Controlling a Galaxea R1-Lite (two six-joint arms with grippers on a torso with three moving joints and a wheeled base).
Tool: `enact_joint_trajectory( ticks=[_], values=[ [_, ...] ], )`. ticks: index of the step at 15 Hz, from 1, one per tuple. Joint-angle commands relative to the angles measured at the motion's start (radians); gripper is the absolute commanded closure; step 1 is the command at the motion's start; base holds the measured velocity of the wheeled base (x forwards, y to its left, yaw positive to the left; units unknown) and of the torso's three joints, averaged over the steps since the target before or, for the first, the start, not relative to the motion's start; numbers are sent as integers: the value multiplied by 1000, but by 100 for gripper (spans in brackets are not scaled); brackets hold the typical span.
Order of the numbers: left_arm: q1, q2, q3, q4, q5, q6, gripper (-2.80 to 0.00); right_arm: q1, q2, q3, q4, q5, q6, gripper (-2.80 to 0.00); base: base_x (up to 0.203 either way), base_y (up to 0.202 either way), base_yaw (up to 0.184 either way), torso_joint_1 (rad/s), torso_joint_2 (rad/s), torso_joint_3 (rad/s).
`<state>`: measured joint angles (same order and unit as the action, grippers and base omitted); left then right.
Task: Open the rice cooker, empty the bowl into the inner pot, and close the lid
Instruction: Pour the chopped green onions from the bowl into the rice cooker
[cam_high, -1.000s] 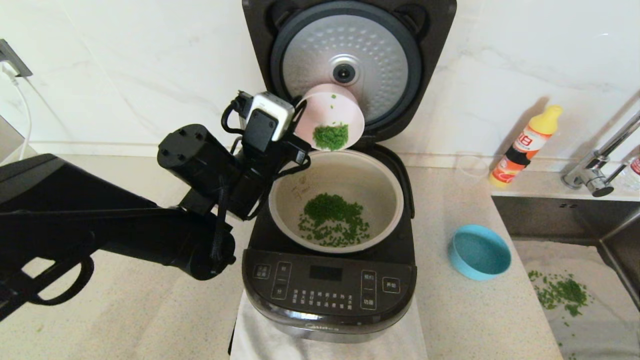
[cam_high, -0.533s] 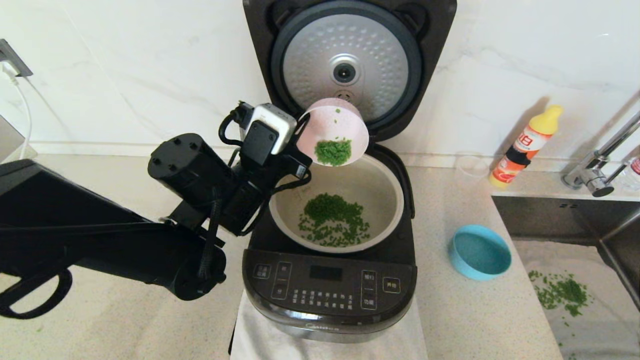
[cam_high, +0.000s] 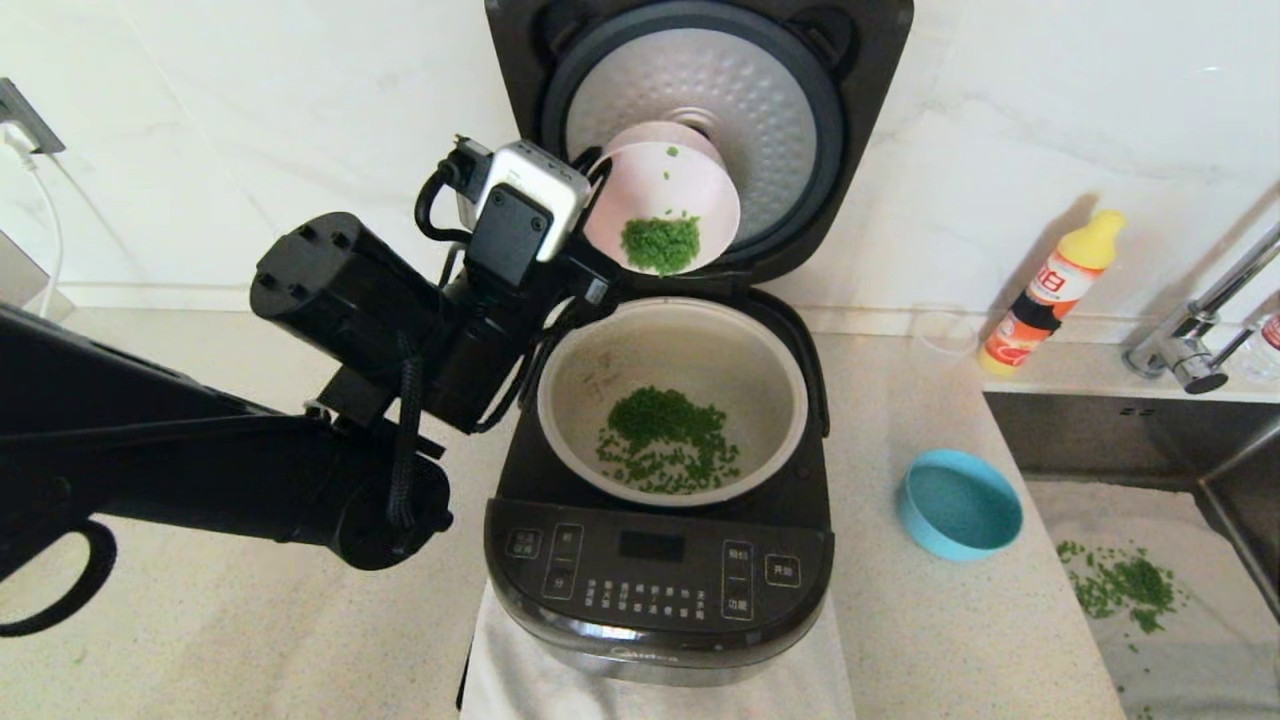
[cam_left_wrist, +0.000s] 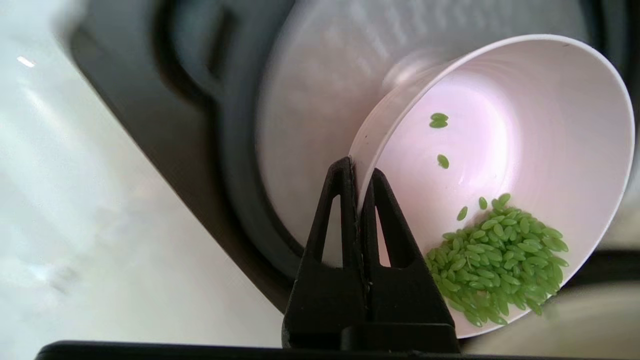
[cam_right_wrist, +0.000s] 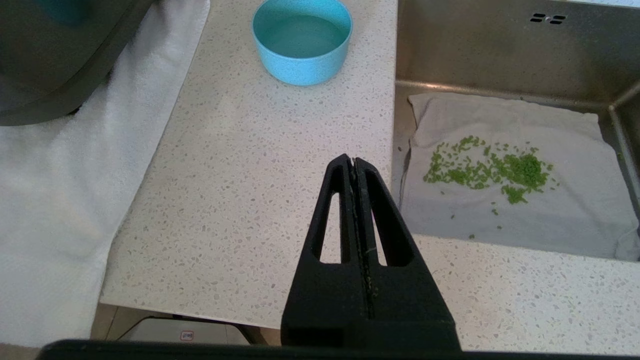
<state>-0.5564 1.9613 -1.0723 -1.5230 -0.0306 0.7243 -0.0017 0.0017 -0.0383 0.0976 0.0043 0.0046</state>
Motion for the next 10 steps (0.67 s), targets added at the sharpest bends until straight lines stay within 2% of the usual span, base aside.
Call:
enact_joint_trajectory(
  ticks=[1, 9, 10],
  values=[
    [-4, -5, -8, -7, 0, 31, 0, 0, 0, 0, 1, 0, 0, 0, 0, 0, 0, 0, 0, 0],
    [-4, 37, 1, -7, -3, 230, 0, 0, 0, 0, 1, 0, 0, 0, 0, 0, 0, 0, 0, 0],
    [-3, 46, 12, -7, -4, 271, 0, 0, 0, 0, 1, 0, 0, 0, 0, 0, 0, 0, 0, 0]
  ],
)
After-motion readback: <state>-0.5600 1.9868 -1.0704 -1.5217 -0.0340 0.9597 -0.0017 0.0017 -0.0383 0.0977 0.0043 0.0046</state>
